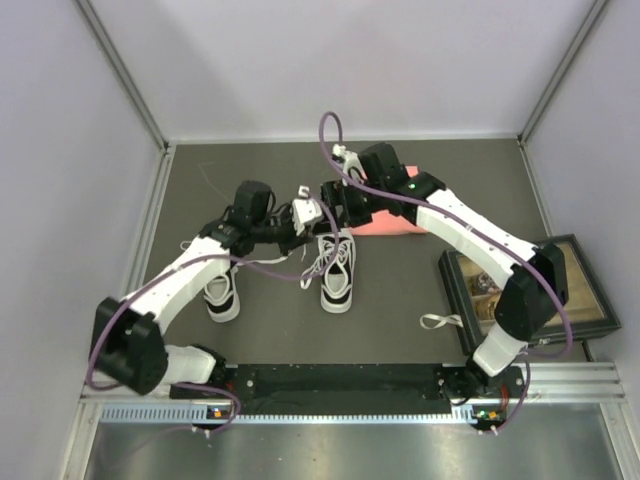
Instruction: Tie the shoes
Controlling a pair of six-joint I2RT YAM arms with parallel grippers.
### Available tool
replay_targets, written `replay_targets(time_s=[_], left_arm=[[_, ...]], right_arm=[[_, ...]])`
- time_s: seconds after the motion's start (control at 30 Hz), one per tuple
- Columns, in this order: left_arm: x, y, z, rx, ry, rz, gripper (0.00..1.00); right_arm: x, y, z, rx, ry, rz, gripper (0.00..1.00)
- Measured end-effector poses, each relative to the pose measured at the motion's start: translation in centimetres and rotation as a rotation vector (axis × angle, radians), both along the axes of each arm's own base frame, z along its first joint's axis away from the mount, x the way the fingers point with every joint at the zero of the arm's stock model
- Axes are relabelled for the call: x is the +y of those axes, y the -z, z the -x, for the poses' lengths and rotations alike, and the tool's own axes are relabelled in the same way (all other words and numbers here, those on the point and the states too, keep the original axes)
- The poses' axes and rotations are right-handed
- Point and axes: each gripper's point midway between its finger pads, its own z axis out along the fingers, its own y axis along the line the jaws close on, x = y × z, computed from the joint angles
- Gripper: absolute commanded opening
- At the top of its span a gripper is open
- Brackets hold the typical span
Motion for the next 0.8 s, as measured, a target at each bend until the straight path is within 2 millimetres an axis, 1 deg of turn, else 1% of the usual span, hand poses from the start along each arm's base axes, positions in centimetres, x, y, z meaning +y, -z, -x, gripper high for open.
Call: replay_targets(time_s=[0.03, 0.1, 0.13, 0.2, 0.23, 0.3, 0.43, 0.57, 0.67, 0.8], left_arm=[[0.1, 0.2, -1.5, 0.015, -0.039, 0.007, 0.0], [0.7, 0.8, -5.2, 0.05, -0.134, 0.023, 0.0], [1.0, 1.3, -6.6, 0.068, -0.171, 0.028, 0.0], [1.6, 2.3, -8.7, 0.102, -0.225, 0.036, 0.0], [2.0, 3.2, -9.7, 0.127, -0.256, 0.037, 0.0], [2.4, 4.8, -10.7, 0.175, -0.293, 0.033, 0.0], [2.3, 7.8, -11.5, 0.272, -0.338, 0.026, 0.0], [2.5, 10.0, -12.8, 0.357, -0.406, 0.021, 0.0], [3.2, 10.8, -14.4, 0.393, -0.477, 0.024, 0.0], [4.4, 11.5, -16.5, 0.421, -0.571, 0.026, 0.0]], right_arm=[[-0.7, 0.4, 0.1, 0.005, 0.015, 0.011, 0.74], [-1.8, 1.1, 0.2, 0.009, 0.041, 0.031, 0.69], [-2.2, 1.3, 0.2, 0.01, 0.05, 0.038, 0.65], [-3.0, 2.2, 0.4, 0.017, 0.069, 0.058, 0.59], [-3.3, 2.6, 0.6, 0.025, 0.076, 0.069, 0.54], [-3.7, 3.5, 0.8, 0.037, 0.086, 0.09, 0.5], [-4.4, 5.0, 1.0, 0.061, 0.104, 0.121, 0.43], [-5.2, 5.9, 1.0, 0.076, 0.118, 0.139, 0.42], [-5.6, 6.3, 0.9, 0.08, 0.121, 0.15, 0.41], [-5.7, 6.3, 0.9, 0.075, 0.117, 0.151, 0.41]])
